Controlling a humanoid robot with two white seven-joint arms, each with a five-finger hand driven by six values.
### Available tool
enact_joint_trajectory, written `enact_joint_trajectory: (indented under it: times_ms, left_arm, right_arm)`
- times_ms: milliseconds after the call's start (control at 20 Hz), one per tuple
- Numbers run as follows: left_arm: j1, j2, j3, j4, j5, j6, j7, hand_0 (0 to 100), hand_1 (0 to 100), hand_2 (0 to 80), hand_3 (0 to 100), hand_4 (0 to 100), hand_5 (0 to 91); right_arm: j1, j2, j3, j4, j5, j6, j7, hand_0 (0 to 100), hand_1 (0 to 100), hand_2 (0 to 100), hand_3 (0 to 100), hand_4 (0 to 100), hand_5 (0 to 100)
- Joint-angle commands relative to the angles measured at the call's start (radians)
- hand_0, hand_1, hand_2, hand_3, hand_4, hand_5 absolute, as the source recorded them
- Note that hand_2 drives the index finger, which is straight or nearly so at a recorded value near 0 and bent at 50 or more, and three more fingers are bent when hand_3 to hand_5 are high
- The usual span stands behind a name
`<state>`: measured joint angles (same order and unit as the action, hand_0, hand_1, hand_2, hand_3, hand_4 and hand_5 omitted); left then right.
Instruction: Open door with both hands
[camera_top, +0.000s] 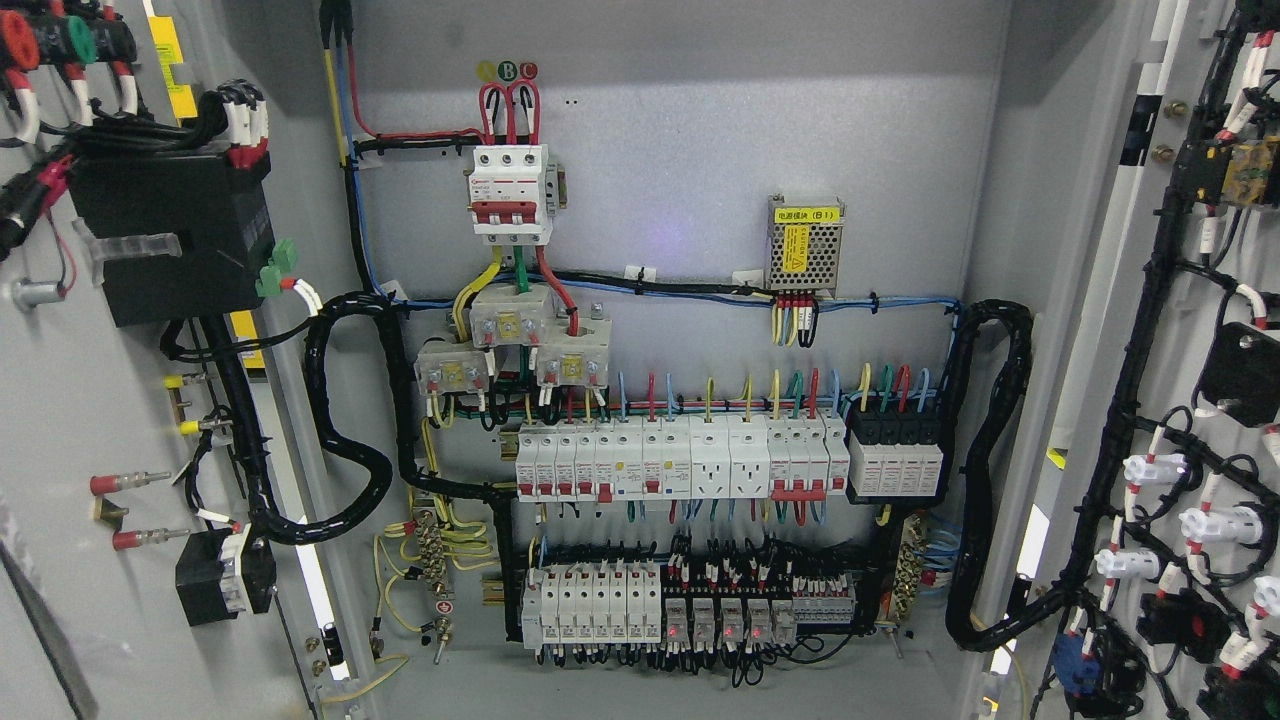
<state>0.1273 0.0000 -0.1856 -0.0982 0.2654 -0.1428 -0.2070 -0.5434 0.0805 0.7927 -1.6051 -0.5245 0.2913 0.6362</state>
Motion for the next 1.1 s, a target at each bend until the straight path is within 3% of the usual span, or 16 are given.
enact_joint_trajectory:
  times_ms: [0, 250, 451, 1051]
  left_arm:
    - [0.000, 0.021, 0.000, 0.000, 0.000, 0.000, 0.000, 37, 22, 0.0, 0, 0, 0.0]
    - [0.000, 0.020, 0.000, 0.000, 0.000, 0.000, 0.000, 37, 22, 0.0, 0, 0, 0.0]
    - [0.000, 0.020, 0.000, 0.000, 0.000, 0.000, 0.000, 37, 22, 0.0, 0, 0, 0.0]
    - [0.000, 0.020, 0.000, 0.000, 0.000, 0.000, 0.000, 37, 22, 0.0, 0, 0, 0.0]
  right_arm:
    - [-0.010, 0.065, 0.036, 0.039, -0.002, 0.000, 0.000, 21, 10, 0, 0, 0, 0]
    - [-0.041, 0.065, 0.039, 0.062, -0.005, -0.001, -0.003, 21, 10, 0, 0, 0, 0]
    - [-0.069, 0.067, 0.040, 0.083, -0.008, -0.003, -0.029, 21, 10, 0, 0, 0, 0]
    - [-0.084, 0.067, 0.048, 0.080, -0.003, -0.003, -0.029, 21, 10, 0, 0, 0, 0]
